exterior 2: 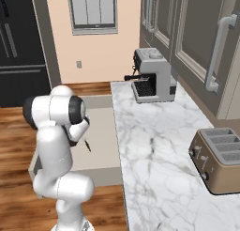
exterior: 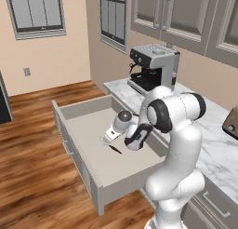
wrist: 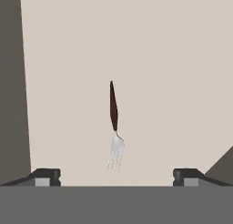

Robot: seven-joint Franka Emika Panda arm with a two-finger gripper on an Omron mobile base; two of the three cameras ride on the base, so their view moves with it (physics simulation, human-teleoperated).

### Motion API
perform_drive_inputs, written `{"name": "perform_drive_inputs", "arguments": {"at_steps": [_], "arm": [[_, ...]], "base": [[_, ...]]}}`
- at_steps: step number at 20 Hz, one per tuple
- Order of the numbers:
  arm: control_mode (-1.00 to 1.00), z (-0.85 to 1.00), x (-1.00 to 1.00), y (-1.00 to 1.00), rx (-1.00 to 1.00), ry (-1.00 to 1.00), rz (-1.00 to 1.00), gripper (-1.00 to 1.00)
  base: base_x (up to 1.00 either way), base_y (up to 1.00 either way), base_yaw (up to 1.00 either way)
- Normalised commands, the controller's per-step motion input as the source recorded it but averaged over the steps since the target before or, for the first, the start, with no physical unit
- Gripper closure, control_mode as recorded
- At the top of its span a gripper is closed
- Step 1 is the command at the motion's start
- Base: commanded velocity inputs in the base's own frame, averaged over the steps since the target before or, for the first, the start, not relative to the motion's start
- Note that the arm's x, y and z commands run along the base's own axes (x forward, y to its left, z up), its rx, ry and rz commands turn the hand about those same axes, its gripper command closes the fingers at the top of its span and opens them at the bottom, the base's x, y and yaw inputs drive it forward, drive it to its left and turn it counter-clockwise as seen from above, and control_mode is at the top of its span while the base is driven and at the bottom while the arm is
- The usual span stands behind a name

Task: Organize the utensils by type. Pick up the wooden spoons from the counter and place them in the open cabinet. Then pick up the metallic utensils from the counter and place them in the open drawer.

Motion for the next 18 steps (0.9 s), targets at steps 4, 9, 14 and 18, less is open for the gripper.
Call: {"name": "perform_drive_inputs", "arguments": {"at_steps": [4,9,14,18], "arm": [[-1.0,1.0,0.0,0.0,0.17,-0.33,0.02,-1.0],[-1.0,1.0,-0.02,0.0,0.2,-0.37,0.02,-1.0],[-1.0,1.0,-0.78,-0.01,0.2,-0.44,0.0,-1.0],[-1.0,0.46,-0.57,0.02,0.05,0.09,0.02,-1.0]], "base": [[0.0,0.0,0.0],[0.0,0.0,0.0],[0.0,0.0,0.0],[0.0,0.0,0.0]]}}
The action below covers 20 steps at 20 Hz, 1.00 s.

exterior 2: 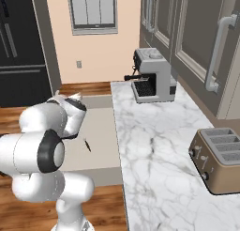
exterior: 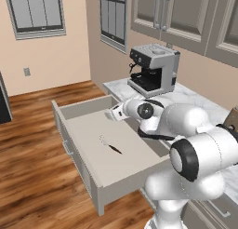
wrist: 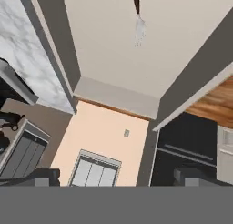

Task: Organize the utensils by type. Pick up the wooden spoons from the counter and place them in the open cabinet. Then pick up the metallic utensils from the counter and place them in the open drawer.

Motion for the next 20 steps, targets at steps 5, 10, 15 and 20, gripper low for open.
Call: {"name": "perform_drive_inputs", "arguments": {"at_steps": [5,10,15,20], "arm": [[-1.0,0.59,-0.8,-0.39,0.5,-0.13,0.0,-1.0],[-1.0,1.0,-0.84,-0.56,0.74,-0.25,0.0,-1.0],[-1.0,1.0,-0.78,-0.4,0.77,-0.16,0.0,-1.0],[-1.0,0.97,-0.41,-0.34,0.82,-0.05,-0.08,-1.0]], "base": [[0.0,0.0,0.0],[0.0,0.0,0.0],[0.0,0.0,0.0],[0.0,0.0,0.0]]}}
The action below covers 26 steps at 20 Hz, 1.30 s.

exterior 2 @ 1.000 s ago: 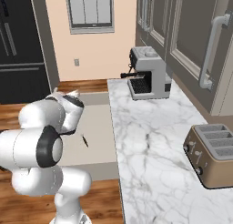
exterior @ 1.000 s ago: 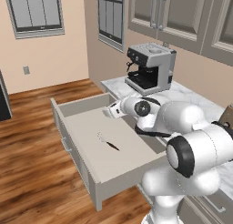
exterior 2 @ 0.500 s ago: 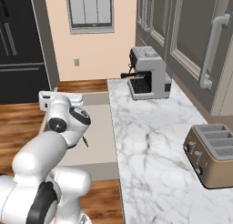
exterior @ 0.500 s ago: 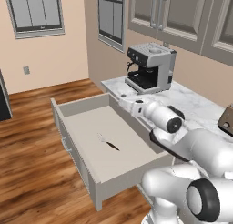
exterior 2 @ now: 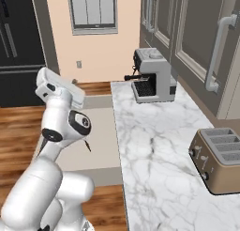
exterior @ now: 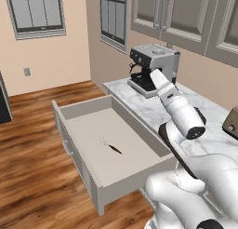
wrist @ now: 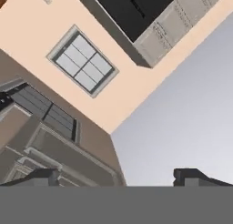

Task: Organize the utensils by type. Pick up the wooden spoons from the counter and place them in the open cabinet. Then pick up the metallic utensils from the counter and place them in the open drawer.

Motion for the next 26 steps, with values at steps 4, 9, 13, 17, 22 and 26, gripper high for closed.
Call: {"name": "perform_drive_inputs", "arguments": {"at_steps": [4,9,13,17,22,26], "arm": [[-1.0,0.75,-0.25,-0.49,0.81,-0.1,-0.17,-1.0],[-1.0,0.15,-0.33,-0.68,0.78,0.15,-0.1,-1.0],[-1.0,-0.04,-0.33,-0.58,0.73,0.43,-0.02,-1.0],[-1.0,-0.25,-0.3,-0.06,0.34,0.2,-0.01,-1.0],[-1.0,-0.66,-0.03,0.05,-0.01,0.37,-0.02,-1.0],[-1.0,-0.99,0.0,0.0,0.06,0.57,0.0,-1.0]], "base": [[0.0,0.0,0.0],[0.0,0.0,0.0],[0.0,0.0,0.0],[0.0,0.0,0.0],[0.0,0.0,0.0],[0.0,0.0,0.0]]}}
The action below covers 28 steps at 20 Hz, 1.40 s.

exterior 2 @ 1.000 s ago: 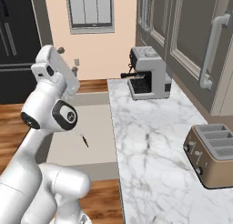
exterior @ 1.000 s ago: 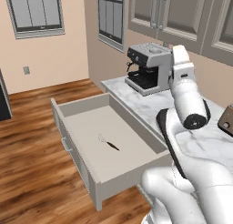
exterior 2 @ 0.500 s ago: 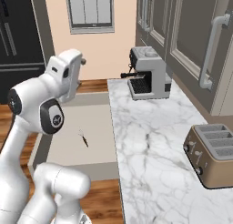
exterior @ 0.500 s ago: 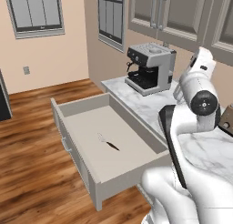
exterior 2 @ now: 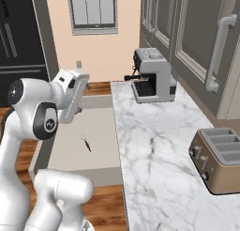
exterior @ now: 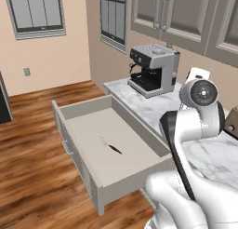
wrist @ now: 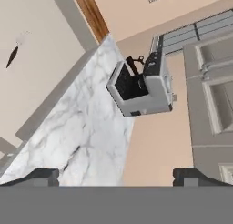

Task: Organize the utensils by type. Pick up the wooden spoons from the counter and place them in the open cabinet. Then pick up the metallic utensils from the counter and place them in the open drawer.

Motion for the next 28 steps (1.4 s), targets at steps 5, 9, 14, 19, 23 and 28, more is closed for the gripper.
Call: {"name": "perform_drive_inputs", "arguments": {"at_steps": [5,9,14,19,23,28], "arm": [[-1.0,-0.73,-0.06,-0.01,0.26,0.34,0.0,-1.0],[-1.0,-0.73,0.0,0.0,0.18,0.48,0.05,-1.0],[-1.0,-0.67,0.0,0.01,0.07,0.4,0.1,-1.0],[-1.0,-0.36,-0.26,0.0,0.01,0.05,0.01,-1.0],[-1.0,-0.21,-0.49,0.0,0.0,-0.02,0.0,-1.0],[-1.0,-0.2,-0.61,0.0,0.04,-0.06,0.0,-1.0]], "base": [[0.0,0.0,0.0],[0.0,0.0,0.0],[0.0,0.0,0.0],[0.0,0.0,0.0],[0.0,0.0,0.0],[0.0,0.0,0.0]]}}
